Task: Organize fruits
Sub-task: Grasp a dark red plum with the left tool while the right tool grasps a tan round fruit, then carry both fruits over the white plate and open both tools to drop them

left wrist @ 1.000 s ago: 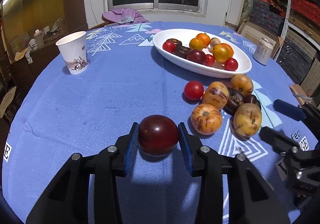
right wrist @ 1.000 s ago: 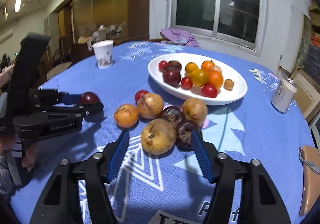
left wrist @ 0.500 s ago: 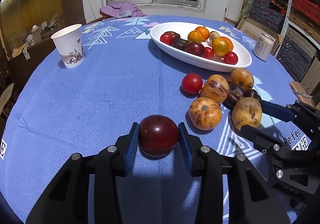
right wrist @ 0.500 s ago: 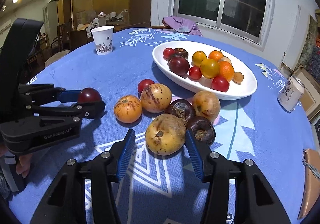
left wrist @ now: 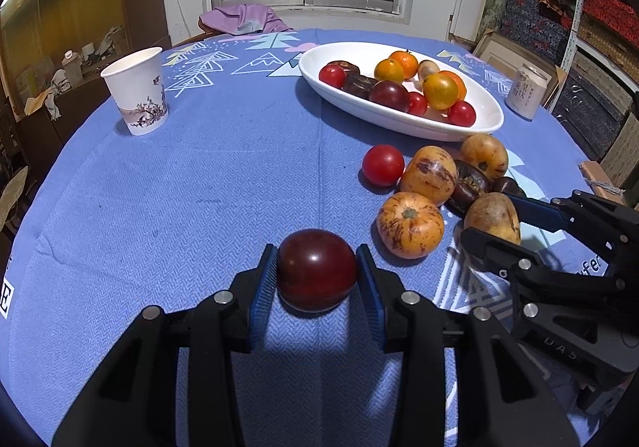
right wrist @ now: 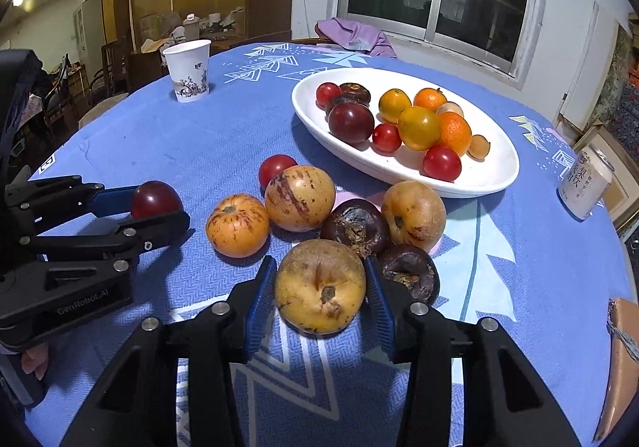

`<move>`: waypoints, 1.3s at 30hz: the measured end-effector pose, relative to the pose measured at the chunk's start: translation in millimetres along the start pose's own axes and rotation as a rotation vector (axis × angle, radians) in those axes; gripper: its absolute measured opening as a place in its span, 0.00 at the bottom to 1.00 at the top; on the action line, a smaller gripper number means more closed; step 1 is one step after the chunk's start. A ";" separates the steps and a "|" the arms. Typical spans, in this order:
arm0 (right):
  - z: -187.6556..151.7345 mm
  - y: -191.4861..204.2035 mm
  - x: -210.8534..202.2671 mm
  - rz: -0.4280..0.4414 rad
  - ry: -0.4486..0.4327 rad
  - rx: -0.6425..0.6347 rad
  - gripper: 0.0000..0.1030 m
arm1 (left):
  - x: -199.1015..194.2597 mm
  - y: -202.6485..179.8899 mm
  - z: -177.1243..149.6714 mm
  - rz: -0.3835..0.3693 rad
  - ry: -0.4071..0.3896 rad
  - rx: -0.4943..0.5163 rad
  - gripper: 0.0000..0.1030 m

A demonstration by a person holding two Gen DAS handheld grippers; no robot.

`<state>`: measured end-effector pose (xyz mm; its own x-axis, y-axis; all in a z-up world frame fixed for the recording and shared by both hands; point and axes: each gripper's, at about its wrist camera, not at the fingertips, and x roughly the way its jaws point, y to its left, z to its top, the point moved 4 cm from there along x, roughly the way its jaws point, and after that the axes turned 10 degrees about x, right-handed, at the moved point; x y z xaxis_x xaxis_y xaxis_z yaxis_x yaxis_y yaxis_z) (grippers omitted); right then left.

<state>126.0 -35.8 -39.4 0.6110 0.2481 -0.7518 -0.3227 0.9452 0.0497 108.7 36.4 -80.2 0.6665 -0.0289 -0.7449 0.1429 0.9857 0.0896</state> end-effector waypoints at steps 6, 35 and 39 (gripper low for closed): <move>-0.4 -2.8 -2.2 0.020 0.001 0.019 0.44 | -0.1 -0.4 0.0 0.000 -0.002 0.003 0.39; 72.3 -78.4 -90.7 0.079 -0.267 0.226 0.44 | -67.2 -28.0 85.2 0.098 -0.293 0.143 0.38; 111.2 -100.1 -88.9 0.052 -0.308 0.269 0.44 | -57.9 -35.3 127.9 0.120 -0.332 0.164 0.38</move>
<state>184.3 -128.9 95.5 0.7998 0.3108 -0.5136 -0.1836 0.9412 0.2835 158.7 -18.0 44.3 0.8821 0.0063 -0.4710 0.1468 0.9464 0.2876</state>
